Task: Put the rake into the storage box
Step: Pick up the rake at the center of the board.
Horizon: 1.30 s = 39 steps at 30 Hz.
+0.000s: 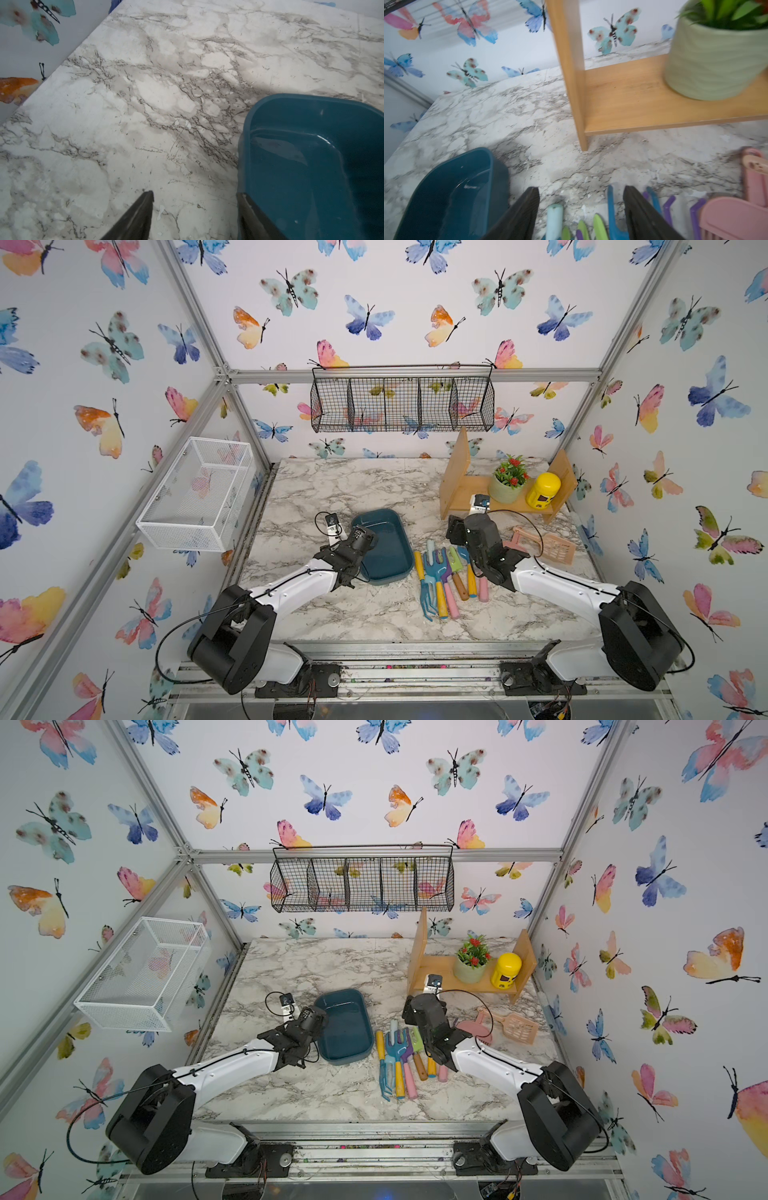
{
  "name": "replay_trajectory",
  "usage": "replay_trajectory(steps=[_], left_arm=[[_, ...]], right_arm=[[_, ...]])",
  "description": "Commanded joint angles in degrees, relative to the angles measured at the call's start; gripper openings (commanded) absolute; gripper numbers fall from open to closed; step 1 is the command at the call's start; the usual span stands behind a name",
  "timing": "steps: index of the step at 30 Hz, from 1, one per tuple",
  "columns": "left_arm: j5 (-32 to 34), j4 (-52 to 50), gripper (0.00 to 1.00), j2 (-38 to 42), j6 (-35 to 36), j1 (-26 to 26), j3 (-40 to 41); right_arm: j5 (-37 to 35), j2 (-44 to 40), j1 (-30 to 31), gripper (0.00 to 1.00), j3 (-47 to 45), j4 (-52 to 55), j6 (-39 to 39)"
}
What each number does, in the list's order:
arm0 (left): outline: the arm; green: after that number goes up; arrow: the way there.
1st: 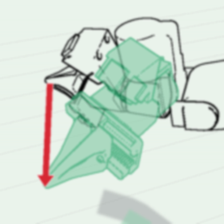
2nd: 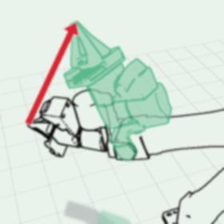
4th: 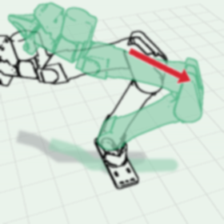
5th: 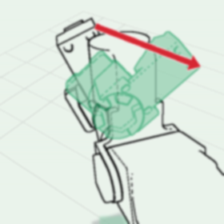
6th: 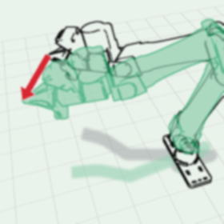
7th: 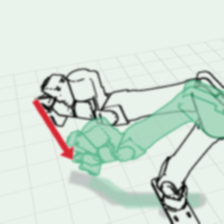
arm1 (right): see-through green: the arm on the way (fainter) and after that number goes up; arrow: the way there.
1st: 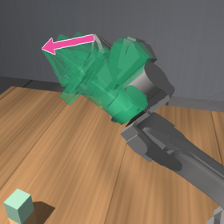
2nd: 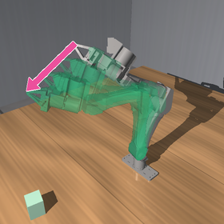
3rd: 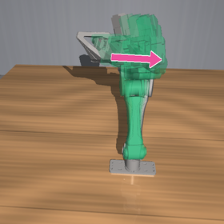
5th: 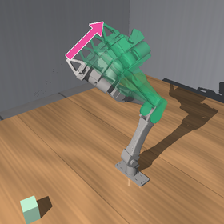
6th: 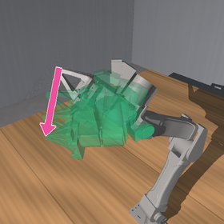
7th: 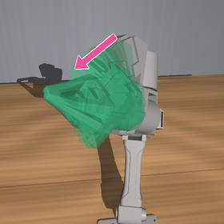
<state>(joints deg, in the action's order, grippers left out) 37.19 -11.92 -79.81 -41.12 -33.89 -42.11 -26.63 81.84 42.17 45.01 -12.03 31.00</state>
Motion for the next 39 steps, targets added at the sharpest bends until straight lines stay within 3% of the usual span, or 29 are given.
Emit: replay_trajectory(steps=[1, 5, 13, 24, 30, 39], left_arm=[[-1.92, -0.66, 0.81, 1.2, -1.58, -0.47, -0.9], [-1.27, -1.18, 0.94, -0.58, -1.91, -0.74, -2.0], [0.07, -1.89, 0.97, -5.88, -0.89, -0.83, -5.44], [-0.54, -1.81, 0.97, -5.71, -0.73, -0.82, -5.28], [-0.54, -1.51, 0.98, -5.31, -0.77, -0.92, -4.96], [0.07, -1.44, 0.98, -3.85, -1.05, -1.37, -4.38]], right_arm=[[-4.53, 2.84, 5.09, 0.67, 2.58, 6.82, 3.5], [-8.51, 5.61, 11.36, 0.65, 4.03, 12.44, 7.36], [-7.6, 7.3, 18.91, 0.65, 1.13, 18.86, 11.48], [8.96, -0.06, 21.81, 0.58, -12.57, 7.77, 12.15], [7.39, -1.25, 22.51, 0.53, -12.61, 9.29, 10.66], [5.64, -3.06, 24.01, 0.57, -10.41, 12.94, 8.46]])
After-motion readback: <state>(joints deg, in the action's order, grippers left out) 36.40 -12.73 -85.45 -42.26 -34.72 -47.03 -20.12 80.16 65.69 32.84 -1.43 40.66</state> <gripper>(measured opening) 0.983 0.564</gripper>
